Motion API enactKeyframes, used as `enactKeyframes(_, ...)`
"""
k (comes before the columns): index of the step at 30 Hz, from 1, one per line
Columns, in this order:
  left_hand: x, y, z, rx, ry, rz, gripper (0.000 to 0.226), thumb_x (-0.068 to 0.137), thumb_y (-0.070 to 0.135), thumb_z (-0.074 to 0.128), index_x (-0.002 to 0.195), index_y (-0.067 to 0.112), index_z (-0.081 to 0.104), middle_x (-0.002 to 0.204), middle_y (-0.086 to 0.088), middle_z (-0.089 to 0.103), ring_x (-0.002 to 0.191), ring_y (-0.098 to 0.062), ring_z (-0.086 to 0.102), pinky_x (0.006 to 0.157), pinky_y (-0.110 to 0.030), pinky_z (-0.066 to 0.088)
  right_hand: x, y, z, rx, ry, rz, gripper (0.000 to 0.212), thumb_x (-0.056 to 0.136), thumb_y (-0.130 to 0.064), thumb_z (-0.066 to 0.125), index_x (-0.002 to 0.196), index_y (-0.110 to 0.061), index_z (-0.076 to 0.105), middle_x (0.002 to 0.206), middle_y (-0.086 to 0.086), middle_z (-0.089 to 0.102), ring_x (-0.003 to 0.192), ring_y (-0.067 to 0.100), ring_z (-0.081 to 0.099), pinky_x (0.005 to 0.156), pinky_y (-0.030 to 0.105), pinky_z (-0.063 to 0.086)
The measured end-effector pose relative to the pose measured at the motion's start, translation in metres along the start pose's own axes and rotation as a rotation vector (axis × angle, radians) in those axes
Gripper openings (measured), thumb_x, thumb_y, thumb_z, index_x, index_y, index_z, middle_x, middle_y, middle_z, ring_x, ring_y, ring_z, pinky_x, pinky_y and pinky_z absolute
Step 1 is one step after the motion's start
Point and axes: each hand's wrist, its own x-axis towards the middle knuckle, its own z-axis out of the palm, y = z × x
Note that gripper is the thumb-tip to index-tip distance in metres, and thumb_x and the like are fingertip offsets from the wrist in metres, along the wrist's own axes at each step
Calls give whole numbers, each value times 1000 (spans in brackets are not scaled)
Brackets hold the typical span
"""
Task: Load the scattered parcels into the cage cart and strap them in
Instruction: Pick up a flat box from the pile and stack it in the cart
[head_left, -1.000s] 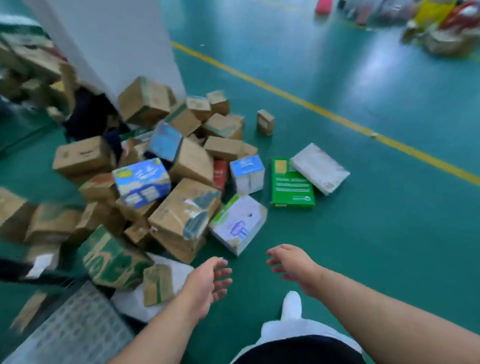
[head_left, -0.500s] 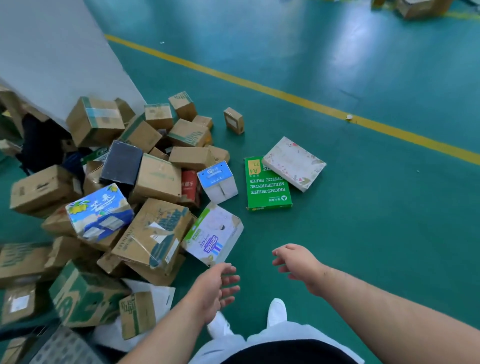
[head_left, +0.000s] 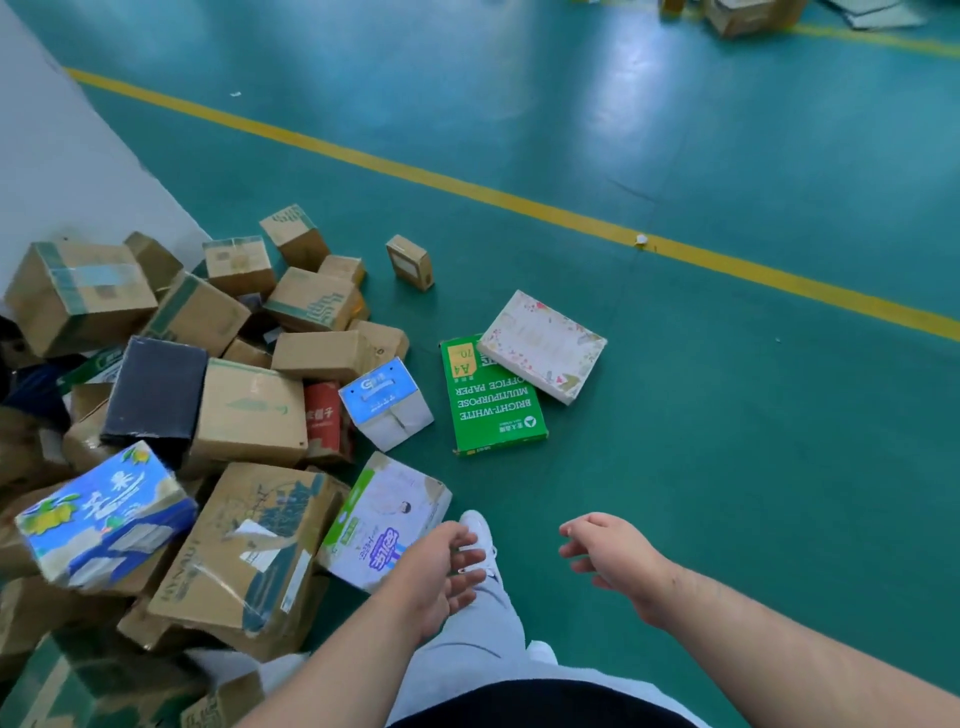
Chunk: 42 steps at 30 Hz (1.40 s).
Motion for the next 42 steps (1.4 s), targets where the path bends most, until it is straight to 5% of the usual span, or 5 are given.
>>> enactKeyframes(12, 105, 199, 34, 242, -83, 32, 28, 101, 31, 53, 112, 9, 66, 101, -8, 69, 86, -24, 63, 74, -36, 49, 59, -96, -48, 74, 199, 131, 23, 103, -27, 48, 113, -17, 65, 109, 4, 72, 96, 21, 66, 78, 32, 47)
enactKeyframes(20, 150, 261, 58, 239, -40, -37, 28, 101, 34, 52, 109, 11, 66, 104, -8, 70, 89, -25, 64, 78, -38, 49, 104, -140, -68, 231, 175, 209, 22, 103, -31, 50, 113, -19, 66, 109, 2, 72, 101, 21, 68, 83, 33, 52)
enactKeyframes(33, 272, 376, 130, 168, 279, -77, 17, 101, 25, 54, 103, 13, 65, 101, -5, 72, 89, -21, 67, 76, -35, 51, 330, -223, -196, 247, -3, 349, 23, 101, -31, 57, 116, -17, 66, 102, 2, 73, 86, 18, 65, 80, 34, 47)
enactKeyframes(42, 434, 429, 179, 493, 375, -55, 10, 100, 25, 53, 98, 20, 62, 97, 0, 67, 86, -18, 64, 87, -36, 52, 504, -206, -246, 17, 14, 419, 22, 103, -29, 51, 117, -16, 62, 108, 5, 71, 90, 21, 64, 76, 32, 47)
